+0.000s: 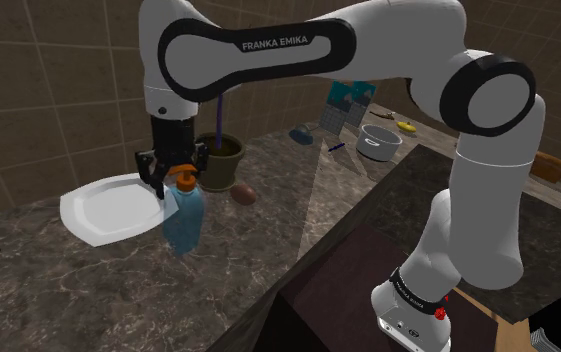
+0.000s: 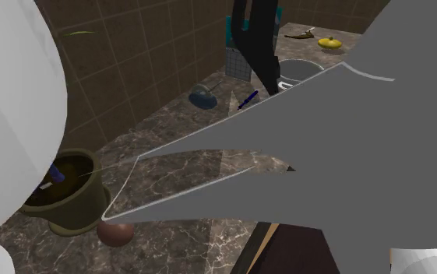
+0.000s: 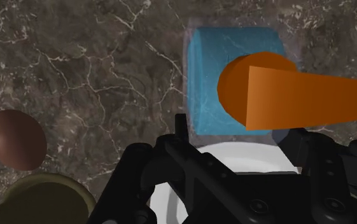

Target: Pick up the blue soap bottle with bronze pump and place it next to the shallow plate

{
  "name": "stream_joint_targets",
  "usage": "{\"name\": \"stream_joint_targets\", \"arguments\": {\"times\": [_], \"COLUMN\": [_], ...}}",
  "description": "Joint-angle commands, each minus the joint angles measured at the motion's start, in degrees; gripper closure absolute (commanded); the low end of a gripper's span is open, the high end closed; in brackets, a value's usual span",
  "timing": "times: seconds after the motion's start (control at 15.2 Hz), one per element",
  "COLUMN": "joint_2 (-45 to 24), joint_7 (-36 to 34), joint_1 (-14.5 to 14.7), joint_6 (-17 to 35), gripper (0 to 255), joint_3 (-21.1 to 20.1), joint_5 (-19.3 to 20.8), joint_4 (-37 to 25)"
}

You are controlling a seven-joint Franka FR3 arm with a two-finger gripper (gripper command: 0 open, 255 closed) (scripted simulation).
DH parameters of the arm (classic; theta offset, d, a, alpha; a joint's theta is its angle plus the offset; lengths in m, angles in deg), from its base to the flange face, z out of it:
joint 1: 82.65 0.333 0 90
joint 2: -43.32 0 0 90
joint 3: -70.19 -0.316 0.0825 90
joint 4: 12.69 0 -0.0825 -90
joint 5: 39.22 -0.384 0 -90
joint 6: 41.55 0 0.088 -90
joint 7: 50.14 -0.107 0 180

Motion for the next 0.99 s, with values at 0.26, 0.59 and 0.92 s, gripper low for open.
{"name": "stream_joint_targets", "arguments": {"times": [0.26, 0.59, 0.92], "joint_2": [-1.1, -2.4, -2.5], "joint_7": [0.4, 0.7, 0.7], "joint_1": [0.0, 0.1, 0.1], "joint_6": [4.2, 7.5, 7.9], "gripper": [255, 255, 255], "joint_3": [0.1, 0.1, 0.1], "joint_5": [0.0, 0.1, 0.1], "joint_4": [3.1, 5.2, 5.4]}}
